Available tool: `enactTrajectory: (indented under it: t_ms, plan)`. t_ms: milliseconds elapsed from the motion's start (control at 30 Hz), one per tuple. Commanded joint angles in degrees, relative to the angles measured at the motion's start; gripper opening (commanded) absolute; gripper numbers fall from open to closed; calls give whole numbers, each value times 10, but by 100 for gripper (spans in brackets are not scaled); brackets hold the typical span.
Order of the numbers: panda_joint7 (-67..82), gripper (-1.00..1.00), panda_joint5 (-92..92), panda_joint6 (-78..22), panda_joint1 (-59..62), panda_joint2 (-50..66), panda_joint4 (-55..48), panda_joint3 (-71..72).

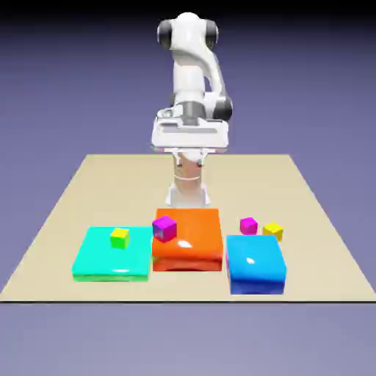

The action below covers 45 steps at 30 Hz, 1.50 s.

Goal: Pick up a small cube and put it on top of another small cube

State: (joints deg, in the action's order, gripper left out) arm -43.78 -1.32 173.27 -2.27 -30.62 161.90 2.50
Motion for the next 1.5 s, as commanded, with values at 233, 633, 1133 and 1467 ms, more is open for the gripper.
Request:
enactTrajectory:
  t_ms: [233,633,1133,1467]
  plan:
    - [-88,0,-87,-49,-105,135,60,166]
    - [-95,0,-229,-62,-267,279,90,226]
    - [125,0,-512,29,-578,435,34,-21]
    - [89,-100,-466,14,-527,409,43,19]
